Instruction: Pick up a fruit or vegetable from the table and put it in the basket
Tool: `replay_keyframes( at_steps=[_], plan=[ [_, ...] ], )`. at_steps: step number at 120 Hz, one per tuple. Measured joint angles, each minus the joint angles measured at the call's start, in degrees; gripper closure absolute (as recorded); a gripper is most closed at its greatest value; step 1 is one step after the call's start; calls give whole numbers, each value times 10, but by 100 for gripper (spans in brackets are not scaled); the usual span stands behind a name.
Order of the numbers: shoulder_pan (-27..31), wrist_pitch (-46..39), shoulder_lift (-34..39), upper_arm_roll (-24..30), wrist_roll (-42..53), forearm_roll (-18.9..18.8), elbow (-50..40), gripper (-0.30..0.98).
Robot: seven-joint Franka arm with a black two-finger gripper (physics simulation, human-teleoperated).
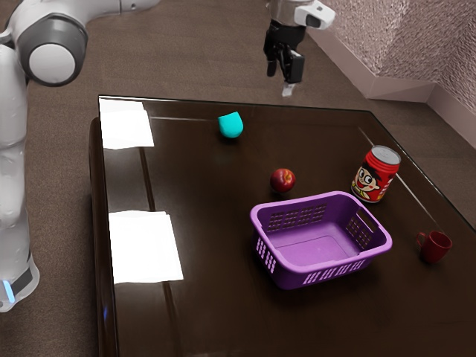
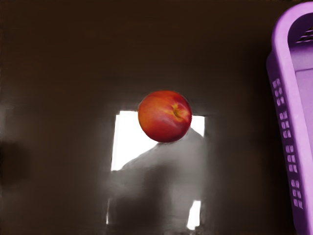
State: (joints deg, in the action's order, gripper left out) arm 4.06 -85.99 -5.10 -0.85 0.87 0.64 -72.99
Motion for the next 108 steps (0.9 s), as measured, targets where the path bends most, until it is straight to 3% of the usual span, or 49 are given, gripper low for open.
replay_keyframes(
  at_steps=[12, 22, 36, 48, 66, 92, 108],
  plan=[
    [8, 8, 0, -1, 3, 1, 5, 0],
    [3, 26, 17, 1, 5, -2, 75, 0],
    [33, 51, 63, 62, 8, -26, 123, 0],
    [-35, 54, -15, 11, 9, -39, 113, 0],
    [29, 31, -93, -11, 11, -37, 111, 0],
    [23, -6, -172, -8, 12, -21, 101, 0],
    [-8, -45, -198, -7, 12, -17, 64, 0]
  ],
)
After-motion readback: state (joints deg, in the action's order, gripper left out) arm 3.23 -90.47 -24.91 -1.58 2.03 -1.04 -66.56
